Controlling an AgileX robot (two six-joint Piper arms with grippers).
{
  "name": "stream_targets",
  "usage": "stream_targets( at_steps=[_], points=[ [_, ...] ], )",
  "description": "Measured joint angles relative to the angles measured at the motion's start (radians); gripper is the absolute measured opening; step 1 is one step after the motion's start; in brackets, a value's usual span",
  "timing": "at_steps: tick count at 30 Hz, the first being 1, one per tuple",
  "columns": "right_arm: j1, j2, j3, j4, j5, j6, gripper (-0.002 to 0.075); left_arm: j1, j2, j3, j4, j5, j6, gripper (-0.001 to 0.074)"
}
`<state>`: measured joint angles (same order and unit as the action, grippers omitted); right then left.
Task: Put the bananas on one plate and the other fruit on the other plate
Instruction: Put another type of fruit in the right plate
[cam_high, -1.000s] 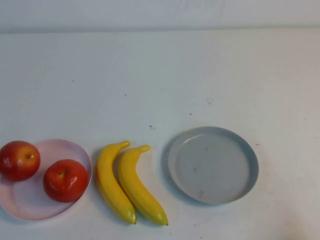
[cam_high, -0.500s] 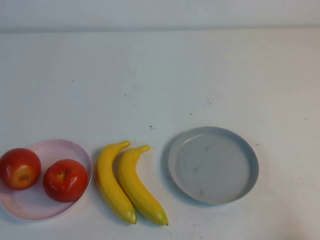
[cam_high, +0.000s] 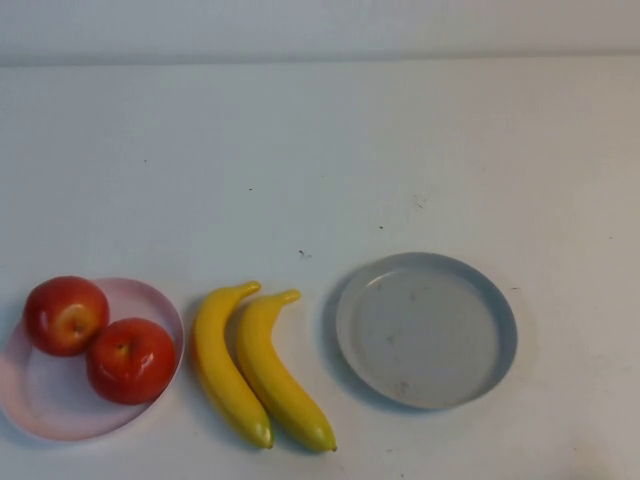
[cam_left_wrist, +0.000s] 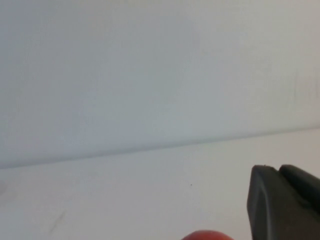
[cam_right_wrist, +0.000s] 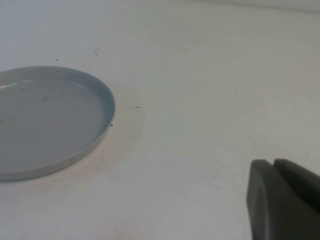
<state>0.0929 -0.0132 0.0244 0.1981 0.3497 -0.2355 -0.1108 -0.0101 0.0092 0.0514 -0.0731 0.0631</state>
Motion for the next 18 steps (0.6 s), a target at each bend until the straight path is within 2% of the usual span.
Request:
stream_targets(
  at_steps=[6,15,18],
  points=[
    [0.0,0.0,0.0,0.0,0.0,0.0,-0.0016,0.025,-0.001,0.015,-0.005,0.05,-0.019,-0.0004],
    [0.0,0.0,0.0,0.0,0.0,0.0,-0.0016,0.025,-0.001,0.015,0.029,0.404,-0.028,-0.0004],
    [0.0,0.0,0.0,0.0,0.0,0.0,-0.0015,0.025,-0.001,0.017,0.044,0.454,-0.03,-0.0004]
  ],
)
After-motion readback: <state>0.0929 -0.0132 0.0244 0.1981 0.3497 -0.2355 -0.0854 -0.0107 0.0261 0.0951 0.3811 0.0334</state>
